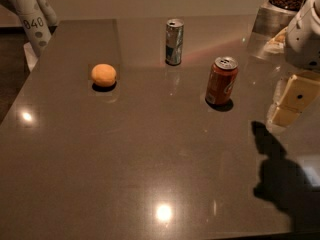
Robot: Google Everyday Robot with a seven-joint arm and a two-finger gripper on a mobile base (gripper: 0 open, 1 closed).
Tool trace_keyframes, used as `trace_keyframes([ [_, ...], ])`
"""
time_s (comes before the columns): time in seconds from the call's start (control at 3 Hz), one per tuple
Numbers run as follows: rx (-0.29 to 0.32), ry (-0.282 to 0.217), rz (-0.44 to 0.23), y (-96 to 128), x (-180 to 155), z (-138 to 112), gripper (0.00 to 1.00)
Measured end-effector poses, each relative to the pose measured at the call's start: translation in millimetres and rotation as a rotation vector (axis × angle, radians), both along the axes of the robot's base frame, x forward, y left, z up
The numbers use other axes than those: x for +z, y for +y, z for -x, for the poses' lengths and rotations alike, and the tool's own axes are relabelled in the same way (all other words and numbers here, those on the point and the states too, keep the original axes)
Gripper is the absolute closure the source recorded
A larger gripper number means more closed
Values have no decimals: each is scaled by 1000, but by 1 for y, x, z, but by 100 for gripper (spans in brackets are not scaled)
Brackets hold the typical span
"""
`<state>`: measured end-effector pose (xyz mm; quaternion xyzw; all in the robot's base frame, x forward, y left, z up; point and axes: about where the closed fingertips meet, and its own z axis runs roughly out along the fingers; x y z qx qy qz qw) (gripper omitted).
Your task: Pick orange
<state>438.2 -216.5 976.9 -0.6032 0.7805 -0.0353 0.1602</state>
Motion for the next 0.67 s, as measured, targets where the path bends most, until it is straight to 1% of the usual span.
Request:
trace_keyframes([
  [0.33, 0, 0, 0, 0, 0, 0, 0],
  [0.67, 2, 0, -16, 3, 1, -2, 0],
])
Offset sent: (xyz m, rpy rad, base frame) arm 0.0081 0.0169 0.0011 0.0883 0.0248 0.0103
